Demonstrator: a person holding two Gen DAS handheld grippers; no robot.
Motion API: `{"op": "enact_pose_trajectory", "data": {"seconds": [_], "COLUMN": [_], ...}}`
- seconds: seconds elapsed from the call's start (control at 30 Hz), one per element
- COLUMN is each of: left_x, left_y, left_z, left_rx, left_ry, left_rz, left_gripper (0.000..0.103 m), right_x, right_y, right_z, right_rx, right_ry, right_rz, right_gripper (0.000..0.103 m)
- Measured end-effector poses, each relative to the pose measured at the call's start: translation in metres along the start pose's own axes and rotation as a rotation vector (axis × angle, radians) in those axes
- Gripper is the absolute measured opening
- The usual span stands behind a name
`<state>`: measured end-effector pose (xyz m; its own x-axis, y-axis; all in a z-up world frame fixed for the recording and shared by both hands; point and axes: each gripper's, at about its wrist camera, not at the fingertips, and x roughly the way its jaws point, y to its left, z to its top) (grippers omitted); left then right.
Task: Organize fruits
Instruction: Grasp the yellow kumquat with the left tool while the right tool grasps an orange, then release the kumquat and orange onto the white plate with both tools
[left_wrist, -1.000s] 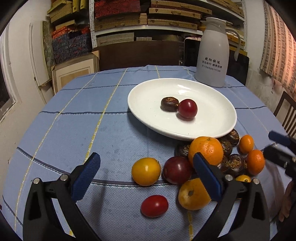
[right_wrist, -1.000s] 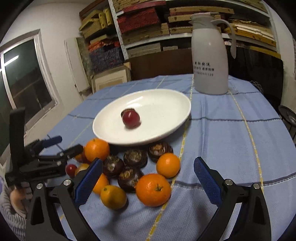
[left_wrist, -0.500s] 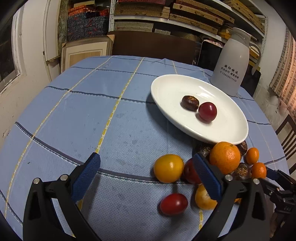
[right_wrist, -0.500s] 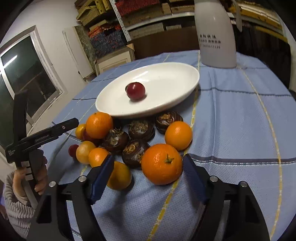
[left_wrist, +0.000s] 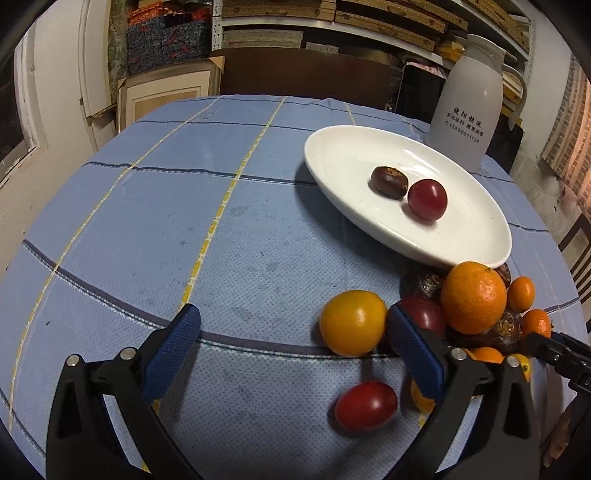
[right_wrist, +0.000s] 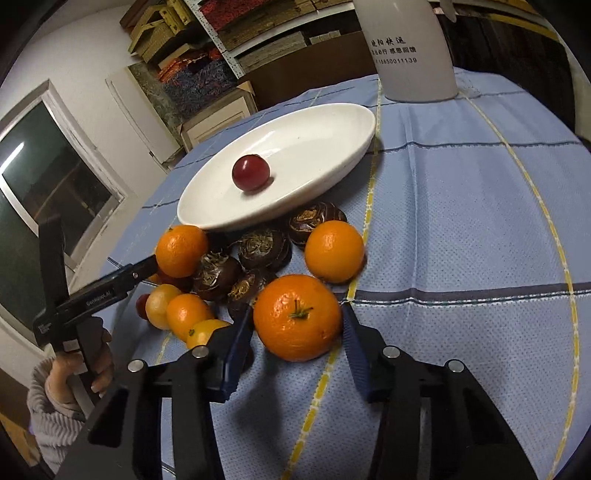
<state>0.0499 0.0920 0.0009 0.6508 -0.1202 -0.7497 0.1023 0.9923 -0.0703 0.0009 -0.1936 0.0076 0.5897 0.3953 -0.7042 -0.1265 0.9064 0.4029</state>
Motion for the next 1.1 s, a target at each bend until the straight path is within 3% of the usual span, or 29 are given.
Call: {"op": "enact_pose_trajectory", "data": {"seconds": [0.13,0.27,0.3,0.33,0.43,0.67,0.73,0.93,1.1], "left_x": [0.005,0.011,0.013,0.015,0.016,0.019,0.017,0.006,-0.013], "left_y": [-0.005,0.002,0.004,0.006,0.016,0.005,0.009,0.017,-0.002], "left_z": [0.0,0.006,0.006,0.005,0.005,0.007,0.006,0.008,0.028], "left_rx": [0.042,0.092,0.111,0.125,0.137,0.181,0.168,0.106,0.105], "left_ry": [0.011,0.035,0.043,0.056,0.06,0.056,0.049,0.01,-0.063], "left_rz": [-0.01,-0.068,-0.072,-0.073,-0.034,-0.023,-0.031,-0.042,-0.043], "left_gripper": [0.099,0.098,0.091,0.076,0.064,0.053,0.038,0.037,0.037], "right_x": [0.001,0.001,0.001,0.001,0.002,0.004,0.004,-0.004,-0.02], "right_y": [0.001,0.0,-0.002,-0.003,0.0,0.005,0.005,0.009,0.009], "right_z": [0.0,0.0,0.0,0.0,0.0,0.001,0.001,0.002,0.013], "right_rx": [-0.008,-0.006,-0.001,0.004,-0.018,-0.053,-0.052,-0.066,-0.052], "right_ry": [0.002,0.002,0.002,0.005,0.006,0.005,0.003,-0.029,-0.105], "right_rz": [-0.008,-0.007,-0.006,0.001,-0.016,-0.049,-0.047,-0.024,0.018], "right_gripper": [0.049,0.046,0.046,0.046,0.046,0.047,0.046,0.045,0.045]}}
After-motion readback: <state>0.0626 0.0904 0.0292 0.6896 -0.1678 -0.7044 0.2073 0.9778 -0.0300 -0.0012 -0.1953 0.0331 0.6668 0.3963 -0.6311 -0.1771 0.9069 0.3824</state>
